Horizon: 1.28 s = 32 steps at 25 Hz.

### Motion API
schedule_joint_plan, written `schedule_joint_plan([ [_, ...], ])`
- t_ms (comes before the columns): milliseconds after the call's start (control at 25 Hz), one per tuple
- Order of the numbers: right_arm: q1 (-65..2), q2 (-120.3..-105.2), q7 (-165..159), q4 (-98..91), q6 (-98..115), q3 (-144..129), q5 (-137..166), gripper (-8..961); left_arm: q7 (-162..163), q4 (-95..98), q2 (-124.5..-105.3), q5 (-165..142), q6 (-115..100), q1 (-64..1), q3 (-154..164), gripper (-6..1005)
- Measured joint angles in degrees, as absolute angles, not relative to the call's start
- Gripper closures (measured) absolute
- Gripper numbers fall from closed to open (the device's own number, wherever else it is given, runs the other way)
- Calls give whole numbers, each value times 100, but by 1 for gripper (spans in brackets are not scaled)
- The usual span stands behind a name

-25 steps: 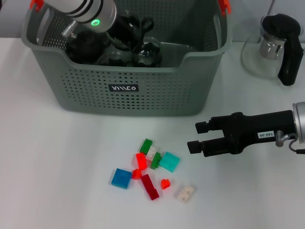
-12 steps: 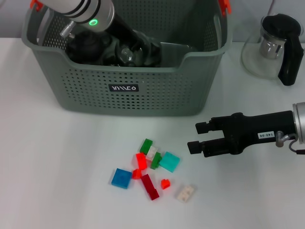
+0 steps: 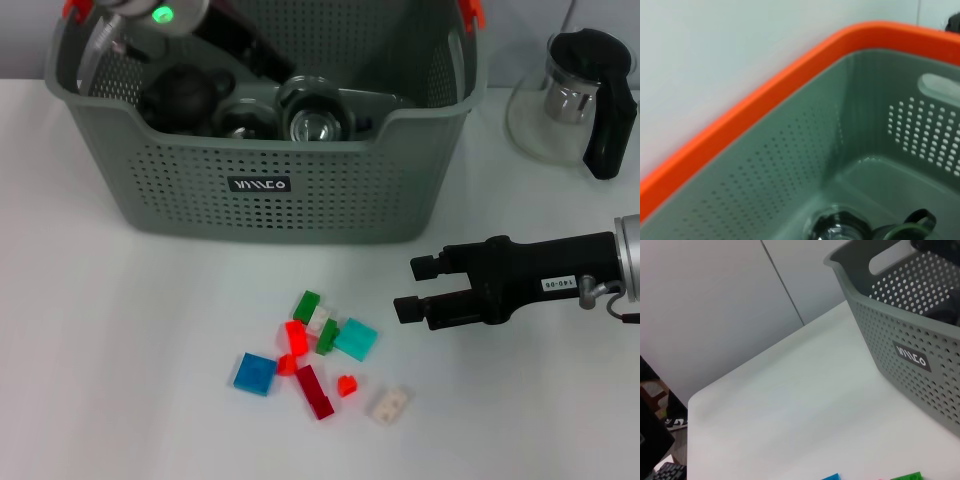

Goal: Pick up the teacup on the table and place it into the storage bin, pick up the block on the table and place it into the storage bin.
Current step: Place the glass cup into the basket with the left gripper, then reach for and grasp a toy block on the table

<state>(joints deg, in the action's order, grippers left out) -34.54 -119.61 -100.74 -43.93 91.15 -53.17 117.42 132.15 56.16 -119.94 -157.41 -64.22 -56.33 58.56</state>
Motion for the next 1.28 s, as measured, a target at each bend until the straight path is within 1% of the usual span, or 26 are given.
schedule_joint_plan([
  [160,-3454,-11947,-10062,-4394,9114,-5318,11742,131,13364,6629,-12004,-15652,-7065,-5337,5762,310],
  [400,-3458,-11910,-10053,-4395,9113,-5317,11742,130,13264,8398,-12008,-14432,-8772,-4855,5329,309],
  [600,-3468,-11908,-9986,-4395,9114,-5307,11742,130,12726,9396,-12012,-13042,-10290,-4382,5128,311],
  [680,-3470,-11908,-9956,-4395,9114,-5309,11742,130,12353,9605,-12076,-12718,-10771,-4160,5108,312],
  [920,-3454,-11898,-9916,-4393,9117,-5285,11742,130,10912,9940,-12394,-12538,-11587,-3358,5182,314],
  [1080,-3456,-11894,-9960,-4373,9123,-5281,11742,129,10263,9968,-12422,-12631,-11624,-2954,5315,315],
  [1280,-3524,-11926,-9987,-4252,9133,-5307,11742,129,9709,9633,-12433,-13152,-11383,-2832,5404,319],
])
